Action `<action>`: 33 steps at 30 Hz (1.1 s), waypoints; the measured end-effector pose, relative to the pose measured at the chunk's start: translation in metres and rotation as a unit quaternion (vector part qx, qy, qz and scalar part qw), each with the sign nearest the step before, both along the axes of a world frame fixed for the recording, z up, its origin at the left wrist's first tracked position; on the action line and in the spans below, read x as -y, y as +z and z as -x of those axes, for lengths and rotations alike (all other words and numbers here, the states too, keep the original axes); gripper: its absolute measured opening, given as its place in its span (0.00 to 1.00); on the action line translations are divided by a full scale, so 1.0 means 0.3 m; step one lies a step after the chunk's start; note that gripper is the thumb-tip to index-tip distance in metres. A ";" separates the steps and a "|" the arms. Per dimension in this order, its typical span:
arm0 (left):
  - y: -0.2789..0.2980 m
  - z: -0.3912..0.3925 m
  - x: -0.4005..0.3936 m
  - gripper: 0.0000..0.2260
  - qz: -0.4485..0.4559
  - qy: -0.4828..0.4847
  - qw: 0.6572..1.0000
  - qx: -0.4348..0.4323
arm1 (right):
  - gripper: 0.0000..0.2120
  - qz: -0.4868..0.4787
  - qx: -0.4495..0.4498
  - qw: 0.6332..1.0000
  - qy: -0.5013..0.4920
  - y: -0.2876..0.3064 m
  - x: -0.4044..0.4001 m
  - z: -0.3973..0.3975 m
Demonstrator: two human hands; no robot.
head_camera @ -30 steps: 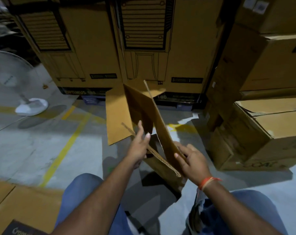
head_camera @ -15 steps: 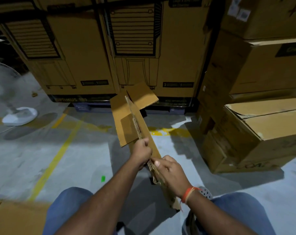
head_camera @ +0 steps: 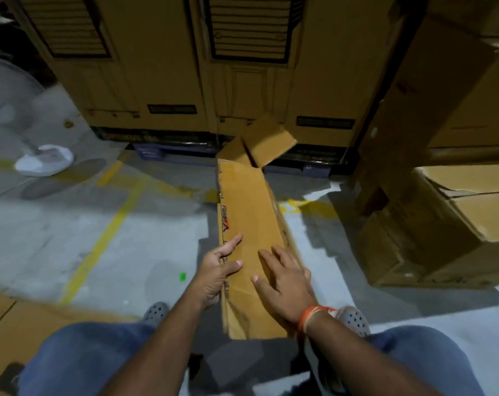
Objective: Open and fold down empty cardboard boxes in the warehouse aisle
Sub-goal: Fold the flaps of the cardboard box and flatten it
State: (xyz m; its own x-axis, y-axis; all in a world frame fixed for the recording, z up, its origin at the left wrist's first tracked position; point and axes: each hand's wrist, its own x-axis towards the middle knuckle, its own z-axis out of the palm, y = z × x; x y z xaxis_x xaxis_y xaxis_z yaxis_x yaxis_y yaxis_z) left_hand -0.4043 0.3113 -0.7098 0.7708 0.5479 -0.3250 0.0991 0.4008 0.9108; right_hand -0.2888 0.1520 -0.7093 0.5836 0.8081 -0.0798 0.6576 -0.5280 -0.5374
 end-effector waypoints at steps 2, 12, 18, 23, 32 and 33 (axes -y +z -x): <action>-0.060 0.097 -0.100 0.26 -0.009 0.027 0.998 -0.058 | 0.36 0.078 -0.042 0.995 0.046 -0.067 -0.037 0.023; -0.427 0.203 -0.229 0.28 -0.250 -0.174 0.802 -0.513 | 0.39 0.249 -0.165 0.954 -0.005 -0.429 -0.079 -0.033; -0.589 0.022 -0.234 0.36 -0.567 -0.158 0.658 -0.470 | 0.41 0.273 -0.140 0.952 0.012 -0.632 -0.151 -0.158; -0.776 -0.112 -0.253 0.35 -0.614 -0.328 0.601 -0.392 | 0.41 0.291 -0.044 0.949 0.113 -0.800 -0.297 -0.182; -1.027 -0.184 -0.266 0.40 -0.625 -0.320 0.571 -0.424 | 0.46 0.311 -0.020 0.941 0.132 -1.027 -0.385 -0.250; -1.039 -0.186 -0.257 0.41 -0.636 -0.314 0.562 -0.425 | 0.46 0.312 -0.027 0.940 0.135 -1.035 -0.381 -0.257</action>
